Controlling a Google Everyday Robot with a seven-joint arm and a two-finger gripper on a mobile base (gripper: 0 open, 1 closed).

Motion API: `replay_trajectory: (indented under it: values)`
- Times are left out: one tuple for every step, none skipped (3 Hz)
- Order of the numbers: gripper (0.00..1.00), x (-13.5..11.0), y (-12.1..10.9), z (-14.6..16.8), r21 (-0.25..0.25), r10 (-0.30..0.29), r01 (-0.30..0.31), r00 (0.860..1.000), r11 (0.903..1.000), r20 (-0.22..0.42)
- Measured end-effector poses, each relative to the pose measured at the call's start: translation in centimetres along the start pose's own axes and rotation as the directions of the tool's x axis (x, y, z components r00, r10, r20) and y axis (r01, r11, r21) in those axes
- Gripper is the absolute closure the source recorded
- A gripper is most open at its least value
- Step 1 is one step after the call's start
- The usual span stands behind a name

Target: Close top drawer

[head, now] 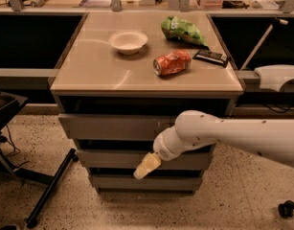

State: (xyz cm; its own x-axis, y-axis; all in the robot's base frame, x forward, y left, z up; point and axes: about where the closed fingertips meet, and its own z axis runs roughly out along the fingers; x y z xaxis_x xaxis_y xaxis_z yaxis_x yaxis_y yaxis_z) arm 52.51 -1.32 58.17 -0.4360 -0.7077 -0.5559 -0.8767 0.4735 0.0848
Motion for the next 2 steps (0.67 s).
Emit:
replay_trajectory:
  values:
    - [0.00, -0.66, -0.53, 0.33, 0.008, -0.003, 0.003, 1.000, 1.0000, -0.010]
    - [0.00, -0.66, -0.53, 0.33, 0.008, -0.003, 0.003, 1.000, 1.0000, -0.010]
